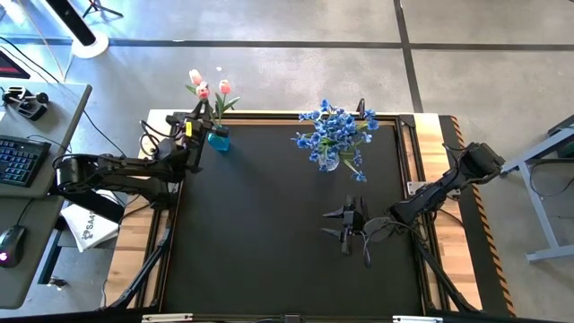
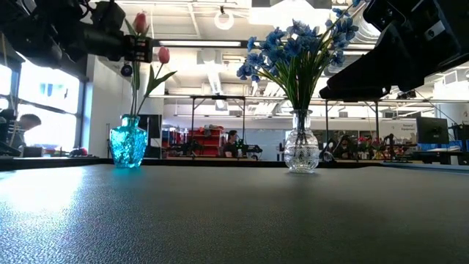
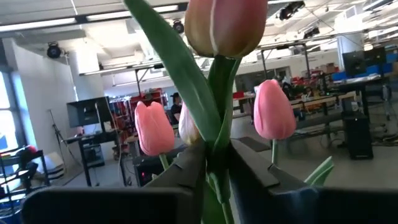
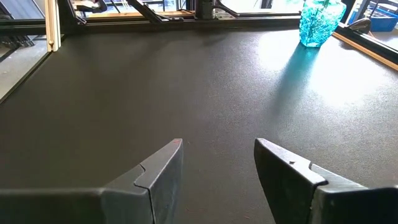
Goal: Sort flowers into vase by color
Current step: Put the pink flower into the blue vase
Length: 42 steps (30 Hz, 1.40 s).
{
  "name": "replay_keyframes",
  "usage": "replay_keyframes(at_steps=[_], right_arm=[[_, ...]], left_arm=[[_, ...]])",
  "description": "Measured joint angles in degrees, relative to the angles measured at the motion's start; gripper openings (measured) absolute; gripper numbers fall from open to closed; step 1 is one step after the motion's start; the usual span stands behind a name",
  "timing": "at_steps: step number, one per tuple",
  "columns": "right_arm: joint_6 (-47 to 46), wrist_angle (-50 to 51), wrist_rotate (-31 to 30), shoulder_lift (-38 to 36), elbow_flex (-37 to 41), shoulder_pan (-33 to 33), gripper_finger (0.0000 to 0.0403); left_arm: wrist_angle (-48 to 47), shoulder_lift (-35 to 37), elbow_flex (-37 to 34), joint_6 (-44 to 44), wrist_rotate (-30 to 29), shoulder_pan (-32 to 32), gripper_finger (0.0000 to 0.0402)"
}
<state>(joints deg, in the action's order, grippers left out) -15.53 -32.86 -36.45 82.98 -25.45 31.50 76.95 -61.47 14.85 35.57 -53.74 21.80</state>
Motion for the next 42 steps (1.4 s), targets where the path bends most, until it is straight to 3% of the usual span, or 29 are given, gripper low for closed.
replay_keyframes(at_steps=[8,17,21,26,31,42], right_arm=[[0.0,0.0,0.0,0.0,0.0,0.0,0.0194],[0.1,0.0,0.0,0.0,0.0,0.0,0.0194],[0.1,0.0,0.0,0.0,0.0,0.0,0.0194],[0.1,0.0,0.0,0.0,0.0,0.0,0.0194],[0.0,0.0,0.0,0.0,0.0,0.0,0.0194],[0.0,0.0,0.0,0.0,0.0,0.0,0.0194]], left_arm=[[-0.6,0.0,0.0,0.0,-1.2,0.0,0.0098],[-0.9,0.0,0.0,1.6,-6.8,-0.7,0.013],[-2.2,0.0,1.2,6.3,-11.6,-2.4,0.0141],[-10.0,0.0,6.7,12.7,-17.4,-5.3,0.015],[-20.3,0.0,13.1,12.2,-19.2,-7.7,0.0166],[-45.5,0.0,20.5,-3.5,-20.4,-8.3,0.0222]])
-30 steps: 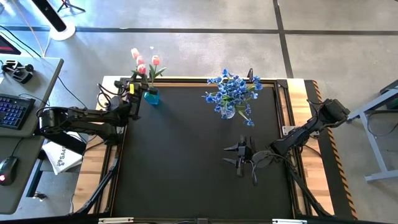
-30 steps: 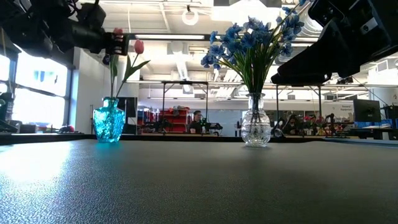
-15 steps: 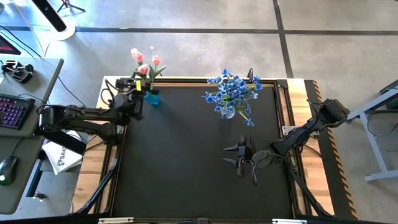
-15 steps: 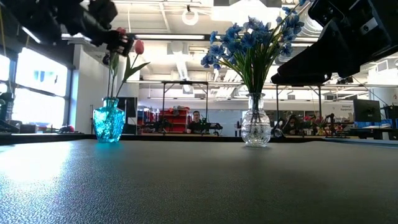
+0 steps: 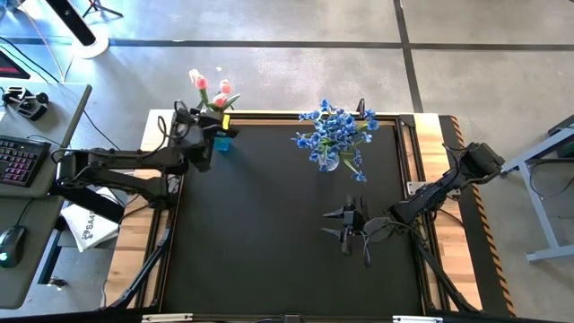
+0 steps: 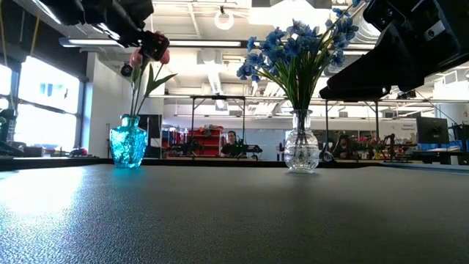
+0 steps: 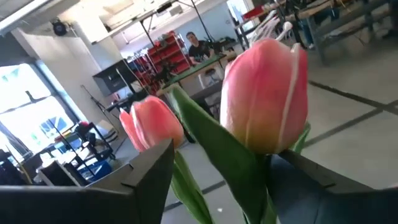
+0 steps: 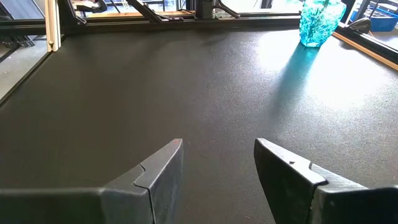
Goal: Sort flowers into vase by color
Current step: Put the pink flower into the blue vase
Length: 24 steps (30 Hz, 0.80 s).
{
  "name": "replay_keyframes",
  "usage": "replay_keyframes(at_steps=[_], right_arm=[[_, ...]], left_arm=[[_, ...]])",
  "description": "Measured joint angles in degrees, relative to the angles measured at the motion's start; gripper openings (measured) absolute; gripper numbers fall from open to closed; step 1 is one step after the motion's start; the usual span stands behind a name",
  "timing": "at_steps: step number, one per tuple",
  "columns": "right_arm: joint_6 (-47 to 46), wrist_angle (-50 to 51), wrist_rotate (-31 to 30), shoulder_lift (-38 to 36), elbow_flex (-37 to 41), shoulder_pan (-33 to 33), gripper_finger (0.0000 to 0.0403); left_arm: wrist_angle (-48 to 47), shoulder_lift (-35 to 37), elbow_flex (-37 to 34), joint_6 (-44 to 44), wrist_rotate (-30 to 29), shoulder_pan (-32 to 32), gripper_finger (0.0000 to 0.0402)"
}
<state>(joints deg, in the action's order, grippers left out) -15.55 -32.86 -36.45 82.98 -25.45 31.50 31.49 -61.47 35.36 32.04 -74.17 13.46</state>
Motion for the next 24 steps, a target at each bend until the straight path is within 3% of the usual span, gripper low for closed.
replay_keyframes(at_steps=[11,18,24], right_arm=[[0.0,0.0,0.0,0.0,0.0,0.0,0.0194],[0.0,0.0,0.0,0.0,0.0,0.0,0.0194],[0.0,0.0,0.0,0.0,0.0,0.0,0.0194]], left_arm=[[-16.0,5.1,1.8,-16.9,2.6,2.6,0.0253],[-38.8,10.3,4.0,-37.7,19.2,9.7,0.0255],[-47.3,10.4,4.6,-43.8,29.1,16.9,0.0255]])
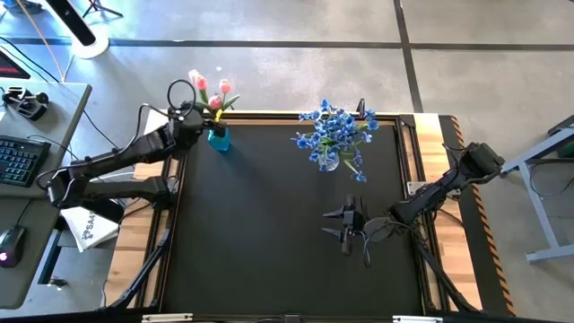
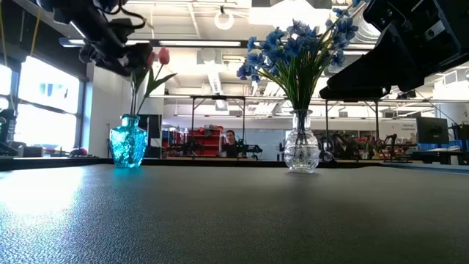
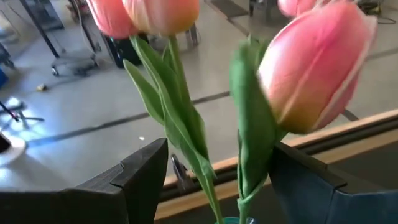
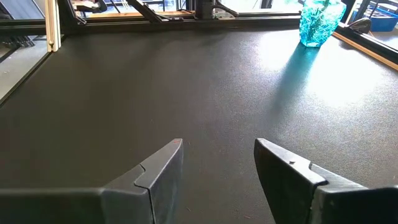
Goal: Sort flowers into vase by color
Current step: Put the pink flower into the blue vase
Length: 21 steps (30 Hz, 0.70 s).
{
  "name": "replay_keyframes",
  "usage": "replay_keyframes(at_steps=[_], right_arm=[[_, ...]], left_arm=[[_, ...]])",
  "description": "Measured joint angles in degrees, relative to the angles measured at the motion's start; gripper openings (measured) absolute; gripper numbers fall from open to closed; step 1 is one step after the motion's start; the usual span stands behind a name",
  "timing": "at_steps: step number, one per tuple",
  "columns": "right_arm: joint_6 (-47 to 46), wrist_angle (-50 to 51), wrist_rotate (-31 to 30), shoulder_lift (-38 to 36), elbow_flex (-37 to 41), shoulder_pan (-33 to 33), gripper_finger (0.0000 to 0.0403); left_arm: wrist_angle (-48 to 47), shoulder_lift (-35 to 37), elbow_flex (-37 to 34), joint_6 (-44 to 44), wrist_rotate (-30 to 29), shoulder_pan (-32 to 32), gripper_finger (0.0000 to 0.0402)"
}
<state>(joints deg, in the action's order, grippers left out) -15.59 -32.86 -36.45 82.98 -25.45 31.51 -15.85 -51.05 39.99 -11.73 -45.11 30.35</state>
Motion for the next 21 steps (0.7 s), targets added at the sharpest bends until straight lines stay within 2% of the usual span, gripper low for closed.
replay_keyframes(at_steps=[12,21], right_arm=[[0.0,0.0,0.0,0.0,0.0,0.0,0.0194],[0.0,0.0,0.0,0.0,0.0,0.0,0.0194]], left_arm=[[-1.6,0.0,0.0,1.3,14.9,7.5,0.0255],[-6.8,0.0,0.0,1.0,16.6,9.0,0.0255]])
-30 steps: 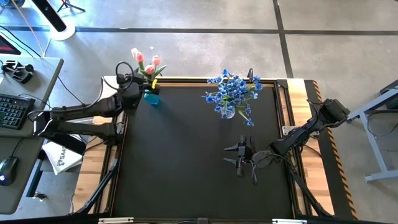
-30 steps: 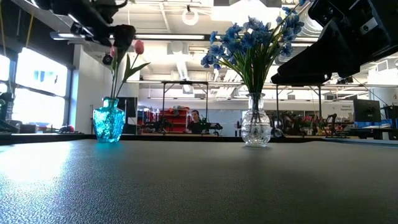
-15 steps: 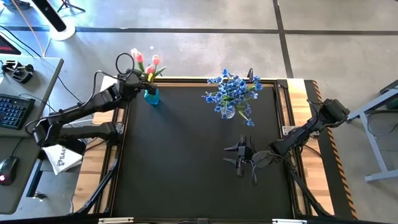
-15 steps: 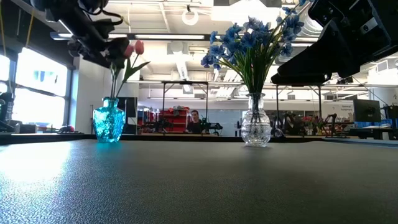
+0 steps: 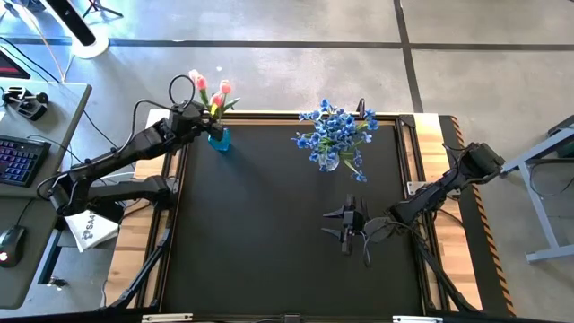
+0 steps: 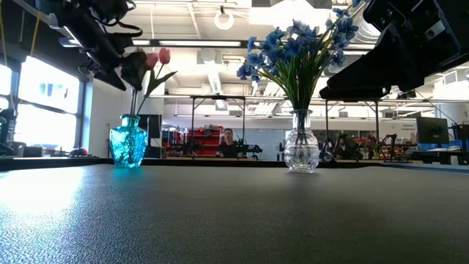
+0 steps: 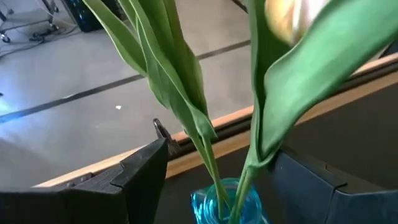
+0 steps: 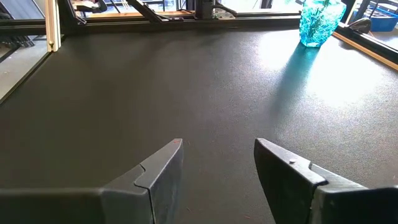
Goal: Sort flowers into vase by color
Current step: Put the pink flower into the blue vase, then return to Home Position
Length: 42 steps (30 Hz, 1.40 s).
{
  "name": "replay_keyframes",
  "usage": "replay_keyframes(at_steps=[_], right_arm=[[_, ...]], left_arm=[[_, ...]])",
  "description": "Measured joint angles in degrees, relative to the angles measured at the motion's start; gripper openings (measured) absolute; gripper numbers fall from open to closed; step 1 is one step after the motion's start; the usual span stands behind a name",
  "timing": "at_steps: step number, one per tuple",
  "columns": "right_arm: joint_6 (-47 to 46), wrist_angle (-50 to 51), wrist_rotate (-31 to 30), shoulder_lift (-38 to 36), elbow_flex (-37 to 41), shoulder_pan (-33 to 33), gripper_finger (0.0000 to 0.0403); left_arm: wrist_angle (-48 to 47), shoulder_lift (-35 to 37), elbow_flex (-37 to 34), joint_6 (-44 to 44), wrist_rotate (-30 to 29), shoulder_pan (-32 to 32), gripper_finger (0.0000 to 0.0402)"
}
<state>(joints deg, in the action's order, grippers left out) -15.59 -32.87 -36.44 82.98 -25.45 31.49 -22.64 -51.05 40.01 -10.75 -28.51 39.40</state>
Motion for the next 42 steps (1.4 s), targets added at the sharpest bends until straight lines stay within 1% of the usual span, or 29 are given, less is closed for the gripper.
replay_keyframes(at_steps=[4,8,14,19,22,24,28,30,34,38,42], right_arm=[[0.0,0.0,0.0,0.0,0.0,0.0,0.0194],[0.0,0.0,0.0,0.0,0.0,0.0,0.0194],[0.0,0.0,0.0,0.0,0.0,0.0,0.0194],[-0.4,0.0,0.0,0.0,0.0,0.0,0.0194],[-0.4,0.0,0.0,0.0,0.0,0.0,0.0194],[-0.4,0.0,0.1,0.0,0.0,0.1,0.0194],[-0.4,0.5,2.5,-1.2,0.0,1.1,0.0194],[-0.2,1.9,2.5,-3.4,0.0,2.0,0.0194],[0.6,8.9,2.4,-9.9,0.0,3.7,0.0194],[0.6,16.5,2.4,-17.1,0.0,5.0,0.0189],[1.6,25.3,2.4,-23.6,0.0,5.3,0.0162]], left_arm=[[-1.9,0.0,0.1,-1.2,2.4,0.0,0.0255],[-8.1,0.0,2.9,-2.9,6.0,-0.1,0.0255],[-17.0,0.0,7.9,-6.4,6.7,-1.4,0.0255],[-21.4,0.0,10.9,-9.3,7.3,-5.0,0.0255],[-19.8,0.0,11.0,-8.4,11.1,-9.1,0.0255],[-18.2,0.0,11.0,-8.3,13.1,-12.8,0.0255],[-10.5,0.1,8.9,-8.4,13.2,-22.2,0.0255],[-6.0,0.0,7.8,-7.2,12.9,-26.7,0.0255],[5.4,0.1,4.3,-3.7,11.1,-34.1,0.0255],[17.7,0.1,-0.4,0.4,11.1,-38.8,0.0255],[27.4,0.1,-5.0,2.5,11.4,-40.8,0.0255]])
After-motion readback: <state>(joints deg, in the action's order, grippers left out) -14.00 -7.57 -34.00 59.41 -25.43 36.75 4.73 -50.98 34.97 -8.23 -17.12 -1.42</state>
